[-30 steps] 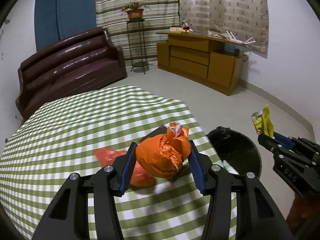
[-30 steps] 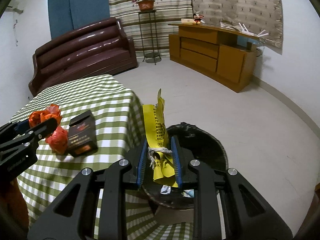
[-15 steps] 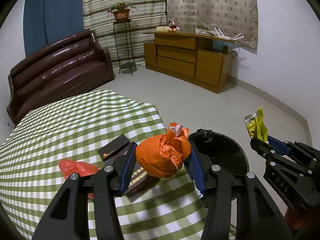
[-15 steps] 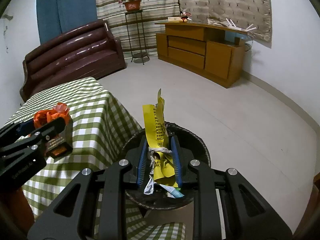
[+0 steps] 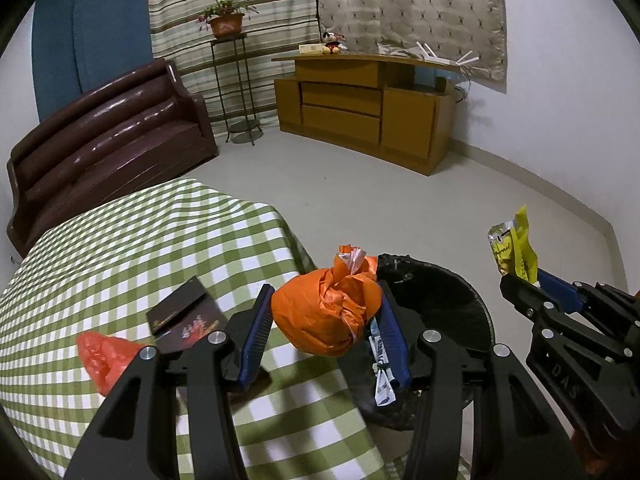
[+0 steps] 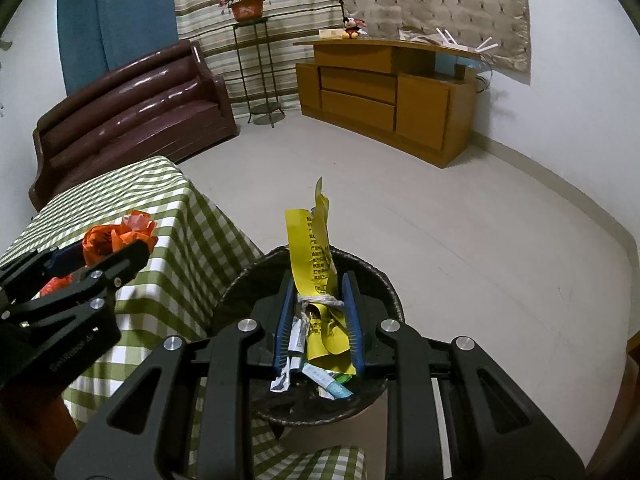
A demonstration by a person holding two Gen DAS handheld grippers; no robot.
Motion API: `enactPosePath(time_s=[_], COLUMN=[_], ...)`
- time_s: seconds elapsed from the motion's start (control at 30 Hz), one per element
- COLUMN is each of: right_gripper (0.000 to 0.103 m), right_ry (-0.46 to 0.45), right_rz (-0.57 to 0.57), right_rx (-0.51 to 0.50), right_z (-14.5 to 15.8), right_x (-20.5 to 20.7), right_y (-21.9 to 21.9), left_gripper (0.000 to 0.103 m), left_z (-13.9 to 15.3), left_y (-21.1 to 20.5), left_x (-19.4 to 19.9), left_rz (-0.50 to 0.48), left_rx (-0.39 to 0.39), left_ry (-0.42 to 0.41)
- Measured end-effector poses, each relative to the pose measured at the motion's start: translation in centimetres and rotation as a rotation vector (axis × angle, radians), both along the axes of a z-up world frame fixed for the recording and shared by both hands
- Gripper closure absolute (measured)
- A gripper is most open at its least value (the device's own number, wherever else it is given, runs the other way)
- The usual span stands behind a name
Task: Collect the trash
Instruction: 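Carry the orange bag and yellow wrapper over the black bin, then open both tools to drop the orange bag and yellow wrapper into the bin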
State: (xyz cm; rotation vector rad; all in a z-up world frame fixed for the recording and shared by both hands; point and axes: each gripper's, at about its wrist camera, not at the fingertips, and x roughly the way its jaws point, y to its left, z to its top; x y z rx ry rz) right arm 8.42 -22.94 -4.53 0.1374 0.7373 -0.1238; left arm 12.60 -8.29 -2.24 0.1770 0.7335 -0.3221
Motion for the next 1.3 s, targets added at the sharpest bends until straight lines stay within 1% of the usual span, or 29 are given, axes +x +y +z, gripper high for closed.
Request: enactPosePath(time_s=[0.47, 0.83, 0.93, 1.0, 1.03, 1.07, 1.13, 1.23, 1.3], right_gripper=[0.08, 0.079, 0.078, 0.078, 0.077, 0.072, 0.069, 0.069, 0.069], right_ry=[0.018, 0.024, 0.024, 0.024, 0.024, 0.023, 0.019, 0.017, 0.017], right_rz=[-0.035, -0.049, -0.051, -0.053, -0.055, -0.058, -0.062, -0.063, -0.063], right_rx=[0.02, 0.029, 0.029, 0.029, 0.03, 0.032, 0.033, 0.033, 0.031], right_z=[-1.1, -1.7, -1.8, -1.8, -1.8, -1.8, -1.9, -1.9, -1.9], right_x=[1.0, 1.2, 1.2, 1.2, 1.3, 1.3, 1.2, 1.1, 1.1], right_y=[-1.1, -1.7, -1.7, -1.7, -1.8, -1.9, -2.0, -2.1, -2.1], left_gripper=[0.053, 0.051, 0.05, 0.045, 0.044, 0.043, 0.043, 0.042, 0.039], left_z=[-1.3, -1.6, -1.6, -1.7, -1.7, -1.8, -1.9, -2.1, -2.0], left_y=[-2.5, -3.2, -3.2, -3.3, -3.2, -3.2, -3.3, -3.3, -3.3], left_x=[1.3, 2.1, 2.1, 2.1, 2.1, 2.1, 2.1, 2.0, 2.0], left_rz=[-0.014, -0.015, -0.017, -0.018, -0.016, -0.015, -0.014, -0.015, -0.015], left_rx=[0.032, 0.054, 0.056, 0.056, 0.055, 0.055, 0.054, 0.056, 0.054], left_ry=[0.036, 0.057, 0.055, 0.055, 0.056, 0.056, 0.059, 0.059, 0.059])
